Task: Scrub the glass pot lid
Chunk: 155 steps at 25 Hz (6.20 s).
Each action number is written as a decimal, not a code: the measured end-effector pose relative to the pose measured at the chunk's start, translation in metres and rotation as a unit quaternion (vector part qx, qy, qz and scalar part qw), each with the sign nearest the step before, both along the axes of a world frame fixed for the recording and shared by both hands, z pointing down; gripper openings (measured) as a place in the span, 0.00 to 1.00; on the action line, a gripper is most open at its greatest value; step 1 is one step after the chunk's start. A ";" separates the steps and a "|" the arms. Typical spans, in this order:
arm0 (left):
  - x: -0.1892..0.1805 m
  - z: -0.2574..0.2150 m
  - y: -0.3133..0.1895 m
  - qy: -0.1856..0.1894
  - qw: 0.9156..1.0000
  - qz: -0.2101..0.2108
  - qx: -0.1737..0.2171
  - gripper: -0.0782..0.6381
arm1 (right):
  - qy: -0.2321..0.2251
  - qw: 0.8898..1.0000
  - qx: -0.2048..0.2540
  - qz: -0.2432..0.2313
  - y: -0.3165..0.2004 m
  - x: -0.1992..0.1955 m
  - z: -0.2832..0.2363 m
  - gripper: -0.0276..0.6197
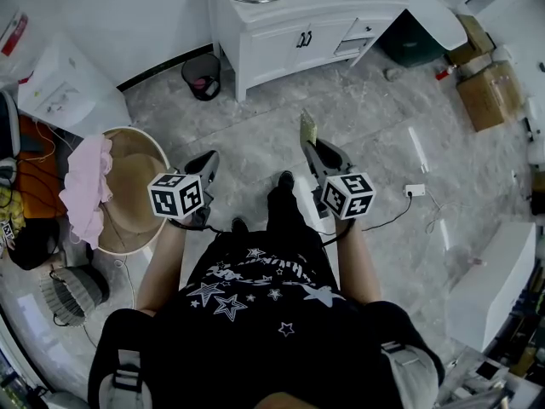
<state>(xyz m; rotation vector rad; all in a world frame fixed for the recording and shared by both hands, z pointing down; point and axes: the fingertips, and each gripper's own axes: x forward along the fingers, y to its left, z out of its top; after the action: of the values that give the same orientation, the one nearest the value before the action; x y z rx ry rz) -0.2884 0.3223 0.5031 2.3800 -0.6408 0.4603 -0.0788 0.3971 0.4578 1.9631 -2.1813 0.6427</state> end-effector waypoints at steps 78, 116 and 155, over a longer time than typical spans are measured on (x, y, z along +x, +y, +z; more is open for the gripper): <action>0.244 0.045 -0.598 0.175 0.946 -0.105 -0.252 0.32 | 0.026 0.998 0.001 -0.050 -0.611 0.265 -0.015 0.14; 0.246 0.044 -0.602 0.184 0.937 -0.207 -0.213 0.23 | 0.471 0.755 -0.065 -0.451 -0.759 0.125 0.069 0.14; 0.247 0.046 -0.605 0.200 0.933 -0.162 -0.252 0.23 | 0.411 0.643 -0.062 -0.644 -0.599 0.123 0.091 0.15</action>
<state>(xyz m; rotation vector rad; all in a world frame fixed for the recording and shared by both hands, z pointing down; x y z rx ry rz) -0.0412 -0.2830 0.5491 1.7603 -0.6187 -0.0167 0.0447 -0.2023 0.5483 0.0867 -2.0240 -0.3123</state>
